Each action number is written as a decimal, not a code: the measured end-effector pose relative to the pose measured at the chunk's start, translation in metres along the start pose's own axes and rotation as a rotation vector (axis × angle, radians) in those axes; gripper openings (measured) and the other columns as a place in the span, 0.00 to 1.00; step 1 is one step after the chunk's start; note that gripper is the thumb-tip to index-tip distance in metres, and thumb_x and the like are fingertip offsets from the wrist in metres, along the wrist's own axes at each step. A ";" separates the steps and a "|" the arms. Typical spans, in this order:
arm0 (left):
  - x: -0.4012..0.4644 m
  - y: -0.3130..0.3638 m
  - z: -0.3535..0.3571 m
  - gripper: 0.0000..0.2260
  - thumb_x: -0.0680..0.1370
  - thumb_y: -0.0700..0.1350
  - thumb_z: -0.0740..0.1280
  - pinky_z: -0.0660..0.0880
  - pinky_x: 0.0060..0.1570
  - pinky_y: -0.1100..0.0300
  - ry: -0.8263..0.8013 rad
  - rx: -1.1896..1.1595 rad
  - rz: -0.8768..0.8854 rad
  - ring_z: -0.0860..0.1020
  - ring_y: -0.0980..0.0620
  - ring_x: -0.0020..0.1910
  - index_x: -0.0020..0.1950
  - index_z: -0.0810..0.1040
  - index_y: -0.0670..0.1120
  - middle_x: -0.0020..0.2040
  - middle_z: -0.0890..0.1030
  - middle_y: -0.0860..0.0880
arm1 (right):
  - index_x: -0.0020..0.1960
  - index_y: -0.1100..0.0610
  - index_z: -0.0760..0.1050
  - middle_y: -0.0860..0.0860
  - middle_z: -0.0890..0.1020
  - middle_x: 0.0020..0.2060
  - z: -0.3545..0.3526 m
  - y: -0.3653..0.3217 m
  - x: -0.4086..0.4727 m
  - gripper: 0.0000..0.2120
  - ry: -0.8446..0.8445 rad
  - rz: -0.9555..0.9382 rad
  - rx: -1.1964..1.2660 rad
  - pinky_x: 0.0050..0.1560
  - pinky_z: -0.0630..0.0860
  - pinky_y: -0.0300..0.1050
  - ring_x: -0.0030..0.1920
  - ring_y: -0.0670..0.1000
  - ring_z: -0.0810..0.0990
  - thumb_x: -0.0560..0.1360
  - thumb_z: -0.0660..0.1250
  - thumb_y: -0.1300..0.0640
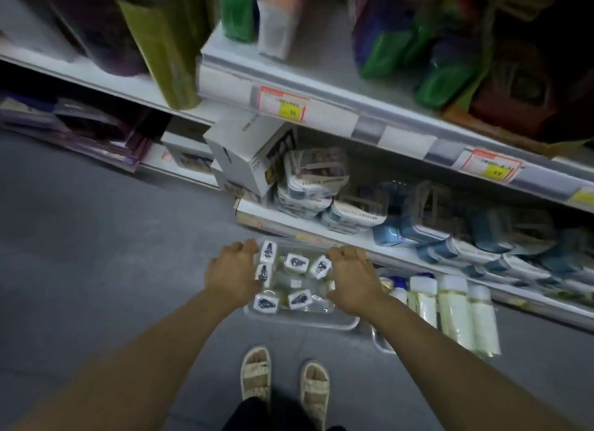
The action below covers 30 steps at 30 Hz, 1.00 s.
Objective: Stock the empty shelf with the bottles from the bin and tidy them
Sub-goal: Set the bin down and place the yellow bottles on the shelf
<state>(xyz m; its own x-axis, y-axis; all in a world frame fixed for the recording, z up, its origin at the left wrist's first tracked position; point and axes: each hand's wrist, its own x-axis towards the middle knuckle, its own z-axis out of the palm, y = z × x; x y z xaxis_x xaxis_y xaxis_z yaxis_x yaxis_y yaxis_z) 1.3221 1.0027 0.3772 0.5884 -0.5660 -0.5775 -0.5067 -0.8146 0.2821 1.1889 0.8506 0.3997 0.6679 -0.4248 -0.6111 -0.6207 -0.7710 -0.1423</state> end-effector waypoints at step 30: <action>0.174 0.002 0.402 0.38 0.70 0.42 0.74 0.68 0.61 0.51 0.005 -0.247 -0.062 0.68 0.41 0.65 0.74 0.57 0.45 0.70 0.63 0.43 | 0.71 0.56 0.60 0.56 0.65 0.67 0.341 0.140 0.197 0.35 -0.055 -0.053 0.208 0.62 0.67 0.47 0.66 0.57 0.64 0.69 0.72 0.64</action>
<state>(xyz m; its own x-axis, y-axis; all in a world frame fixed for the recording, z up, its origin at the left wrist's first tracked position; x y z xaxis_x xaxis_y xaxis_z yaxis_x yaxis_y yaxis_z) 1.1703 0.9537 -0.0303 0.6167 -0.5141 -0.5962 -0.3005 -0.8537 0.4253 1.0937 0.8205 -0.0057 0.6821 -0.3555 -0.6391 -0.6605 -0.6745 -0.3298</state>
